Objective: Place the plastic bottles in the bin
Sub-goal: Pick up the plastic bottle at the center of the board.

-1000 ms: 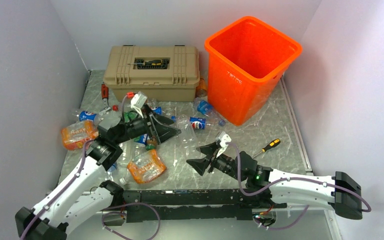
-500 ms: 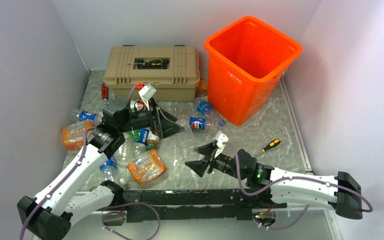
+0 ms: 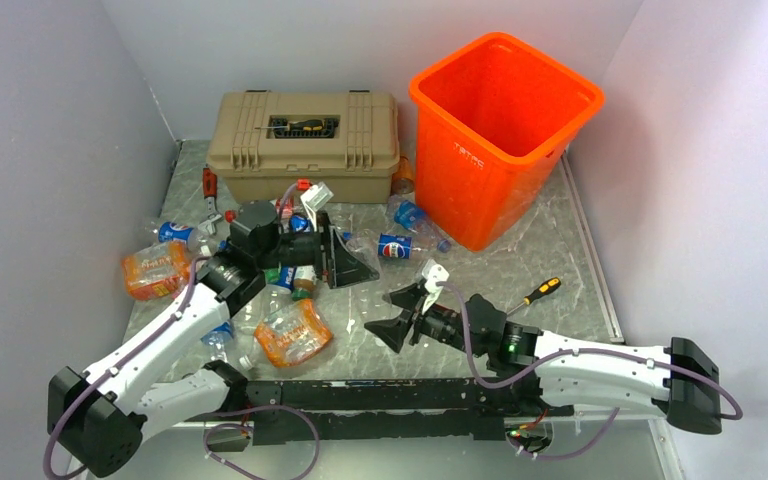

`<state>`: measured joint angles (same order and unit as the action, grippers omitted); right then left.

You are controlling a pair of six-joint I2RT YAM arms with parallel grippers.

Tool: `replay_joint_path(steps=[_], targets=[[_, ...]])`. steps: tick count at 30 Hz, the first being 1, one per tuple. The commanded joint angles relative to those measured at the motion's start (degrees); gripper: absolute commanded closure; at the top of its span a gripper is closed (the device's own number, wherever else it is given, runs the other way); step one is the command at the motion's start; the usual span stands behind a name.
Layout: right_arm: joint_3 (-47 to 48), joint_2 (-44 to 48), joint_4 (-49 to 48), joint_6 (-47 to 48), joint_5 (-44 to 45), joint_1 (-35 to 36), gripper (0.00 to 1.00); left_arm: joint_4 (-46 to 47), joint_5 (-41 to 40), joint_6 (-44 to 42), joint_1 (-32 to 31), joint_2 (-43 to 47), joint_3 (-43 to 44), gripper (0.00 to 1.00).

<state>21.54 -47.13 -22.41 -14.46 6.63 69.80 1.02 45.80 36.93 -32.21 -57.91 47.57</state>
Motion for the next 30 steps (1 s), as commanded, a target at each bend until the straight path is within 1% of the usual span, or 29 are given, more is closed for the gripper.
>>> replay_joint_path(steps=[1, 4, 6, 9, 11, 13, 15, 20, 21, 22, 23, 24, 25, 26, 27, 28, 30], targets=[[3.41, -0.65, -3.85, 1.23, -0.90, 0.34, 0.80, -2.21, -0.65, -2.56, -2.73, -0.69, 1.28, 0.00], [4.19, -0.82, -2.79, 1.68, -1.34, 0.34, 0.80, -3.12, -2.21, -3.51, -3.37, -0.45, 1.02, 0.01], [4.88, -0.98, -1.16, 2.20, -1.98, 0.34, 0.80, -3.20, -2.97, -3.97, -3.47, 0.35, 0.86, 0.04], [5.69, -1.01, 1.09, 2.72, -2.32, 0.34, 0.80, -3.79, -3.75, -5.07, -3.47, 1.48, 1.18, 0.15], [5.62, -0.74, 1.39, 2.69, -2.28, 0.34, 0.80, -3.40, -3.72, -4.99, -3.46, 1.74, 1.14, 0.24], [5.56, -0.76, 1.56, 2.60, -2.16, 0.34, 0.80, -2.44, -3.43, -4.54, -3.51, 1.83, 0.84, 0.36], [5.61, -0.73, 1.57, 2.39, -2.15, 0.34, 0.79, -1.56, -3.37, -4.09, -3.56, 1.97, 0.41, 0.44], [5.82, -0.81, 2.11, 2.12, -2.41, 0.34, 0.78, 0.01, -3.16, -3.57, -3.55, 2.34, -0.06, 0.56], [5.94, -0.83, 2.29, 1.96, -2.39, 0.34, 0.76, 0.11, -3.13, -3.61, -3.56, 2.55, 0.04, 0.58], [6.23, -0.84, 2.80, 1.65, -2.19, 0.33, 0.71, 0.19, -3.27, -3.66, -3.57, 2.73, 0.13, 0.59], [6.68, -0.90, 3.69, 1.30, -2.27, 0.34, 0.54, 0.15, -3.42, -3.79, -3.54, 2.90, 0.34, 0.61], [7.32, -1.09, 4.63, 0.78, -2.28, 0.34, 0.40, 0.08, -3.64, -4.30, -3.56, 3.16, 0.64, 0.62], [8.17, -1.11, 6.12, -0.04, -2.06, 0.34, 0.30, -0.44, -4.19, -5.25, -3.56, 3.42, 1.22, 0.64], [8.97, -0.86, 7.55, -1.13, -1.95, 0.26, 0.23, -1.70, -5.19, -6.30, -3.55, 3.68, 2.12, 0.65], [9.67, -0.43, 9.03, -1.71, -2.32, 0.33, 0.19, -3.57, -6.80, -7.55, -3.56, 3.95, 3.42, 0.67], [10.29, 0.23, 10.62, -2.32, -2.85, 0.34, 0.16, -5.36, -8.03, -9.05, -3.57, 4.14, 4.78, 0.68], [11.15, 2.35, 13.61, -3.78, -3.80, 0.34, 0.13, -8.23, -10.37, -12.19, -3.57, 4.49, 7.77, 0.72]])
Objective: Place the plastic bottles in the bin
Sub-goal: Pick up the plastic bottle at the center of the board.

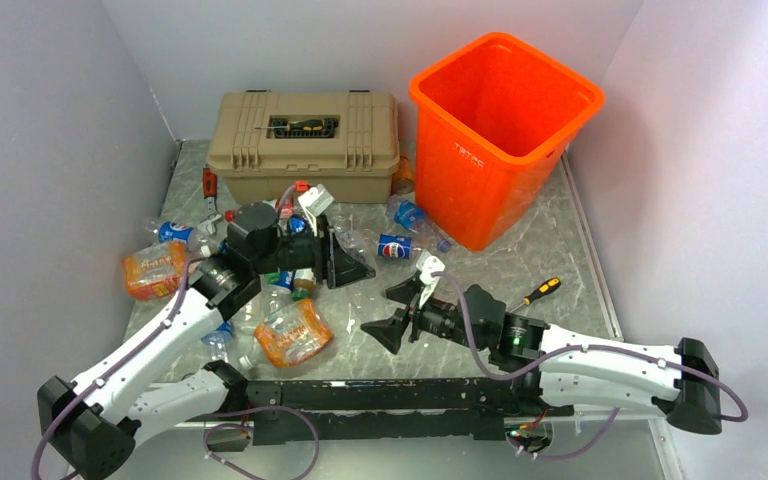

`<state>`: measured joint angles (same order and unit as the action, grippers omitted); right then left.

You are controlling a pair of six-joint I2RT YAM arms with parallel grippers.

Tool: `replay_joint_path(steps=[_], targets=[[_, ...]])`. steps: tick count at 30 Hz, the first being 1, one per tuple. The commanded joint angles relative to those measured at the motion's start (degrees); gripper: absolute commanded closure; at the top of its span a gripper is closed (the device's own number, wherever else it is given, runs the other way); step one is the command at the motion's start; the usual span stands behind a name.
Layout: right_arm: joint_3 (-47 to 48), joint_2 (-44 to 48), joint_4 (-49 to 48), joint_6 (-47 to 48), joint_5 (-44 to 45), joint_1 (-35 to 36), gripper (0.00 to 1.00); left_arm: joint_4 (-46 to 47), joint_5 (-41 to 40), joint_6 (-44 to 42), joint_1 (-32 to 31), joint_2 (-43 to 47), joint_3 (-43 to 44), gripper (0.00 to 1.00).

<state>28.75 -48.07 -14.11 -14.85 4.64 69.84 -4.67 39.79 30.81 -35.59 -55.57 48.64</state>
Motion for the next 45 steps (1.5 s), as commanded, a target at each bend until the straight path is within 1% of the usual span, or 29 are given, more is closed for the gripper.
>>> replay_joint_path(steps=[1, 4, 7, 9, 10, 11, 12, 13, 16, 17, 19, 21, 23, 26, 29, 32, 38, 43, 45], targets=[[4.03, 4.45, 6.57, -4.22, -2.39, 0.29, 0.12, -3.89, -5.49, -7.99, -0.18, 2.21, 8.19, 0.73], [4.00, 8.24, 8.19, -7.27, -4.34, 0.21, 0.11, -6.60, -8.15, -14.50, -0.18, 2.30, 12.29, 0.80], [2.65, 11.89, 6.39, -12.26, -2.43, 0.01, 0.11, -7.73, -7.77, -23.66, -0.18, 3.07, 14.28, 0.86], [1.40, 13.78, 3.39, -17.33, -1.23, -0.94, 0.11, -5.08, -6.11, -32.49, -0.21, 5.17, 11.51, 0.90], [0.95, 14.42, 1.43, -19.90, -2.23, -2.08, 0.10, -3.04, -5.30, -39.22, -0.57, 7.34, 9.44, 0.91], [0.95, 14.64, -0.14, -22.80, -3.79, -3.66, 0.10, -0.96, -5.41, -42.01, -1.01, 9.20, 7.08, 0.93], [1.33, 14.61, -1.03, -26.03, -5.33, -5.79, 0.10, 1.24, -6.14, -46.56, -1.58, 11.09, 5.05, 0.96], [1.72, 14.19, -1.97, -29.50, -7.85, -8.26, 0.10, 1.89, -6.88, -52.98, -2.23, 12.66, 3.61, 1.00], [2.11, 11.49, -6.48, -43.43, -18.24, -18.62, 0.10, 0.54, -8.53, -65.72, -4.10, 15.85, 1.57, 1.00], [1.76, 9.80, -8.99, -47.91, -21.98, -22.12, 0.10, -0.25, -9.02, -69.82, -4.61, 16.83, 1.02, 1.00], [1.36, 5.23, -15.30, -55.86, -28.48, -26.99, 0.10, -1.30, -9.62, -80.06, -6.01, 18.81, -0.88, 1.00], [2.82, 0.05, -18.25, -58.88, -31.97, -28.77, 0.10, -0.07, -11.94, -88.74, -7.56, 20.94, -4.20, 1.00], [5.35, -4.71, -17.32, -58.78, -32.99, -28.88, 0.09, 2.35, -15.05, -96.95, -8.96, 22.85, -7.97, 1.00], [8.70, -8.91, -18.11, -59.28, -34.27, -28.89, 0.08, 4.10, -18.73, -109.52, -10.35, 24.93, -13.73, 1.00], [11.86, -12.83, -19.18, -59.97, -35.22, -28.84, 0.06, -0.13, -21.02, -116.68, -11.23, 24.66, -14.71, 1.00], [14.17, -17.14, -19.70, -61.23, -35.30, -28.80, 0.05, -0.61, -22.27, -120.07, -12.19, 24.70, -16.05, 1.00], [18.52, -27.01, -22.32, -63.56, -36.90, -28.67, 0.04, -2.40, -24.89, -123.97, -15.34, 25.38, -17.59, 1.00], [24.21, -33.14, -19.47, -61.56, -38.26, -28.32, 0.04, -5.30, -26.97, -126.37, -17.37, 26.35, -18.12, 1.00], [26.08, -35.37, -19.70, -61.38, -39.88, -28.21, 0.05, -6.18, -27.40, -126.83, -17.72, 26.97, -18.30, 1.00]])
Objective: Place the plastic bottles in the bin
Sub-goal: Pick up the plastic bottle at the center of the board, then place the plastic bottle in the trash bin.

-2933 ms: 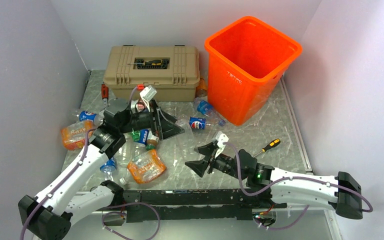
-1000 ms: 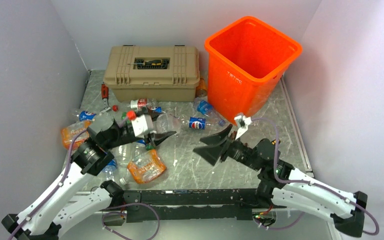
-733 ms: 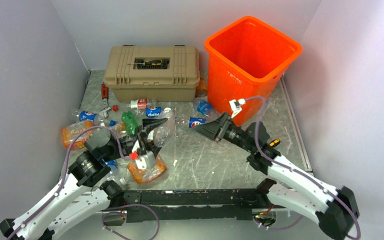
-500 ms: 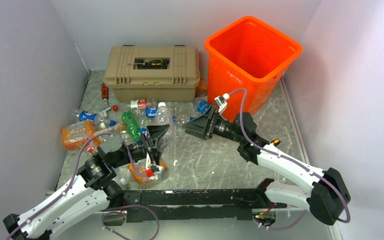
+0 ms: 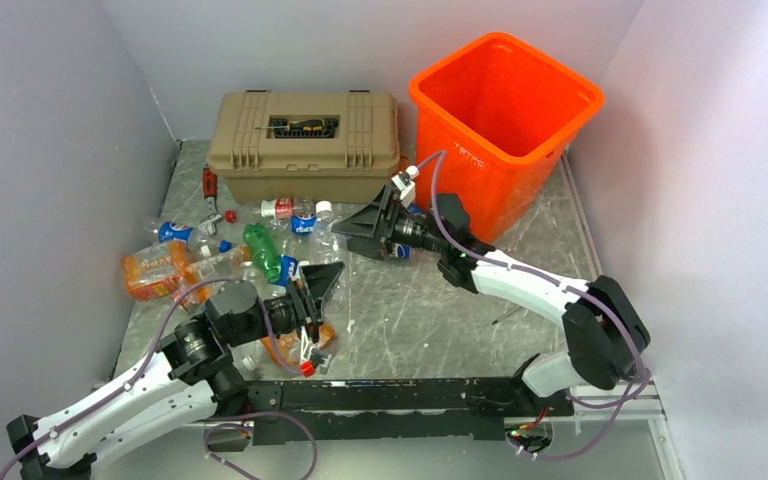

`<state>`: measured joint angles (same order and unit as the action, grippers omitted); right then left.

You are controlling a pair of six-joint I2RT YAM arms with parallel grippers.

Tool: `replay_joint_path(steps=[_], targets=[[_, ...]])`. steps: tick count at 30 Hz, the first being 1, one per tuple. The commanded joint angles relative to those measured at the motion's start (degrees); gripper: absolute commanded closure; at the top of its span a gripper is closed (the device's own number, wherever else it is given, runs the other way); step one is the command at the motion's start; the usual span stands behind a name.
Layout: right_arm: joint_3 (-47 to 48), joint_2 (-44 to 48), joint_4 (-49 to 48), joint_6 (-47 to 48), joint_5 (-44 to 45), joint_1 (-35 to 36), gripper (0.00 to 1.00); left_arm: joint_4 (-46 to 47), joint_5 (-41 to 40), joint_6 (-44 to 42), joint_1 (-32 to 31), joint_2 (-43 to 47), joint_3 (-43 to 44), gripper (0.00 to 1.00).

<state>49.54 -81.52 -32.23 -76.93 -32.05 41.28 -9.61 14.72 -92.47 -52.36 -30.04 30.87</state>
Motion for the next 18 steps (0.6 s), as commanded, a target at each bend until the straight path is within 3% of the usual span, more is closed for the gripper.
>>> replay_joint_path(steps=[1, 5, 12, 18], targets=[[6.13, -3.06, -2.06, 0.59, -3.98, 0.45, 0.06, -1.61, -2.47, -3.78, -1.14, 1.70, -0.67, 1.00], [9.80, -7.00, -2.57, 0.24, -6.43, 1.11, 0.09, -1.87, -2.50, -4.21, -1.41, 2.05, -1.03, 1.00], [17.02, -15.44, -4.18, -0.85, -11.61, 3.22, 0.29, -1.84, -2.93, -4.76, -2.21, 1.69, -1.17, 1.00], [16.10, -16.37, -7.62, -1.99, -11.69, 3.81, 0.59, -2.28, -3.46, -4.24, -2.39, 2.32, -1.30, 1.00]])
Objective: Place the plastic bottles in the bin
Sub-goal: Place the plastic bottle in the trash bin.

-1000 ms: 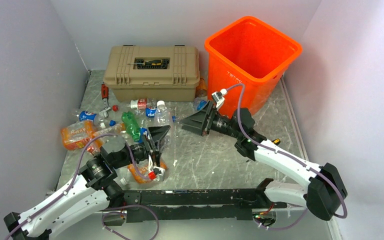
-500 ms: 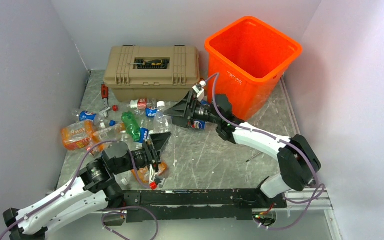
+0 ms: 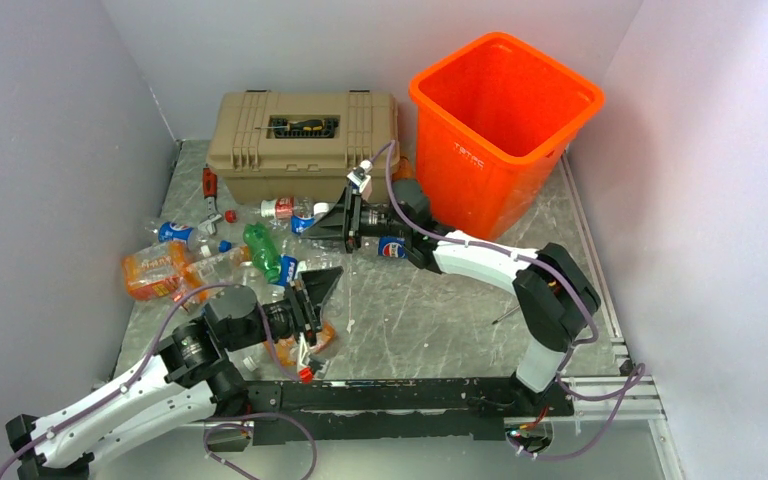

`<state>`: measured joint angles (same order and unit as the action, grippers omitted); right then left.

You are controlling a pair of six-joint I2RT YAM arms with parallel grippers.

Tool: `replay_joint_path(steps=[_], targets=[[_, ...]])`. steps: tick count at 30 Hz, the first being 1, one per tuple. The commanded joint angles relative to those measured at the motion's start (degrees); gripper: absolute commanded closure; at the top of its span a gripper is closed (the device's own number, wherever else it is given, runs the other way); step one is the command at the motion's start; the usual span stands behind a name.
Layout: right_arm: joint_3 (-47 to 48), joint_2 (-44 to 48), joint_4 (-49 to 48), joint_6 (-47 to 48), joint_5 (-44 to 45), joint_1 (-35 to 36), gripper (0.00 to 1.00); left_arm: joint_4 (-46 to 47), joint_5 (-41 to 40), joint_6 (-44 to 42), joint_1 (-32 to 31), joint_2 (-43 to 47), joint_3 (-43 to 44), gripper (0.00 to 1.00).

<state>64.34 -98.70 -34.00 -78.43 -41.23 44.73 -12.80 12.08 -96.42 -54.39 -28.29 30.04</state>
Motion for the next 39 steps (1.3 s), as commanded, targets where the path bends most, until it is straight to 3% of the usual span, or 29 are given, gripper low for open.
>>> replay_joint_path(steps=[1, 3, 5, 6, 7, 10, 18, 24, 29, 35, 39], targets=[[1.13, 1.02, -6.02, -0.28, -2.41, 0.35, 0.64, 0.93, -0.87, 0.18, -0.36, 0.65, -0.38, 1.00], [0.69, 1.65, -6.64, -0.07, -2.29, 0.29, 0.70, 1.31, -0.74, 1.80, -0.36, 0.82, -0.33, 0.96], [0.12, 2.63, -7.30, 0.22, -2.04, 0.27, 0.75, 2.82, -0.65, 5.10, -0.37, 1.27, -0.16, 0.72], [-0.09, 3.36, -7.31, 0.60, -1.82, 0.23, 0.76, 3.77, -0.72, 7.40, -0.39, 1.38, -0.04, 0.20], [-0.23, 4.27, -7.28, 1.31, -1.40, 0.19, 0.77, 4.43, -0.96, 9.44, -0.42, 1.60, 0.15, 0.03], [0.36, 8.70, -3.13, 6.51, 0.44, 0.18, 0.79, 5.98, -1.89, 16.88, -0.36, 1.64, 0.84, 0.01], [13.57, 21.23, 24.71, 34.94, 14.26, 0.25, 0.82, 7.68, -1.84, 28.75, -0.37, 1.59, 0.85, 0.01], [19.31, 28.05, 35.07, 50.13, 23.99, 0.27, 0.82, 7.54, -1.51, 37.96, -0.38, -1.26, 3.42, 0.01], [20.32, 34.43, 37.63, 60.36, 32.71, 0.28, 0.82, 2.48, -4.86, 53.23, -0.36, -8.80, 12.31, 0.00], [20.92, 40.41, 36.44, 70.80, 44.14, 0.27, 0.82, 1.79, -18.38, 77.21, -0.29, -16.49, 22.49, 0.01], [18.55, 43.36, 32.12, 76.15, 54.95, 0.27, 0.83, -0.50, -18.14, 85.54, -0.08, -16.35, 26.05, 0.01]])
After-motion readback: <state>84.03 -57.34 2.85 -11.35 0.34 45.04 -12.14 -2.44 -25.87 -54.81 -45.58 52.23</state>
